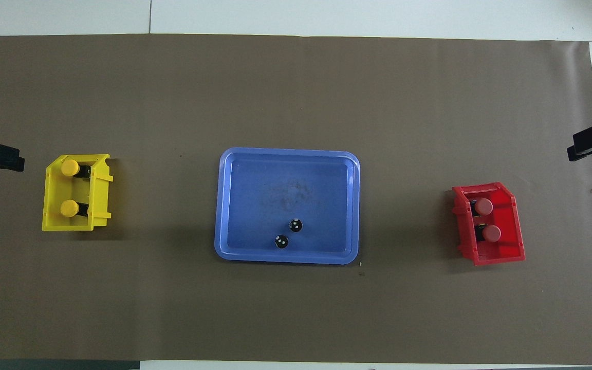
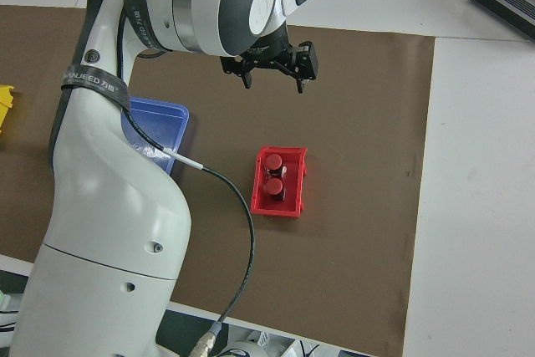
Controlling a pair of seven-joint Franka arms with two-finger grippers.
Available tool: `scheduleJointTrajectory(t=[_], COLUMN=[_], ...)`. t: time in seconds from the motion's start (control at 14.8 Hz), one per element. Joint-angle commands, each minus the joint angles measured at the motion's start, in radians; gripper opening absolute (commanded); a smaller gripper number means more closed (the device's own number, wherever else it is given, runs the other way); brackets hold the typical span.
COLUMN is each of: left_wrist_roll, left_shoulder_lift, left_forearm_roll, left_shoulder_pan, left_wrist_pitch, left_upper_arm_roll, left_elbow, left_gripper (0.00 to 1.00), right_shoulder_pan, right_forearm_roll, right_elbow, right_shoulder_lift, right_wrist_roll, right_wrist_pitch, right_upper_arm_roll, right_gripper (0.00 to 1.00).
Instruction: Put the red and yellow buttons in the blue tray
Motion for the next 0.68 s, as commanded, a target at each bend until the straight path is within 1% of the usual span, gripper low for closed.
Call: scheduleJointTrajectory(t=[0.0, 0.14, 0.2, 0.27, 0.41, 0.47, 0.61], left_wrist_roll=[-0.017, -0.015, -0.014, -0.002, 0.049, 0.052, 0.052], left_shoulder_lift=[-0.025, -0.025, -0.025, -0.025, -0.025, -0.025, -0.025], left_forearm_roll=[-0.014, -0.035, -0.035, -0.035, -0.037, -0.037, -0.037], left_shoulder_pan=[-0.005, 0.002, -0.003, 0.003, 0.006, 0.006, 0.006], left_wrist_pitch=[-0.021, -0.018, -0.019, -0.021, -0.021, -0.016, -0.016], left_upper_arm_roll=[0.004, 0.007, 0.007, 0.007, 0.008, 0.008, 0.008], left_elbow=[-0.008, -0.006, -0.006, -0.006, -0.009, -0.009, -0.009], left_gripper=[1.00, 1.00, 1.00, 1.00, 1.00, 1.00, 1.00], right_shoulder_pan=[0.033, 0.110, 0.121, 0.121, 0.120, 0.120, 0.120], right_forearm_roll=[0.020, 0.025, 0.025, 0.027, 0.034, 0.034, 0.037], right_elbow=[0.028, -0.073, -0.115, -0.182, -0.357, -0.427, -0.489], right_shoulder_lift=[0.038, 0.032, 0.027, 0.012, -0.052, -0.078, -0.089], right_wrist_roll=[0.058, 0.153, 0.161, 0.161, 0.156, 0.155, 0.144], right_wrist_pitch=[0.049, 0.141, 0.184, 0.240, 0.394, 0.456, 0.498], right_upper_arm_roll=[0.010, 0.013, 0.013, 0.013, 0.014, 0.014, 0.014], right_gripper=[1.00, 1.00, 1.00, 1.00, 1.00, 0.98, 0.86])
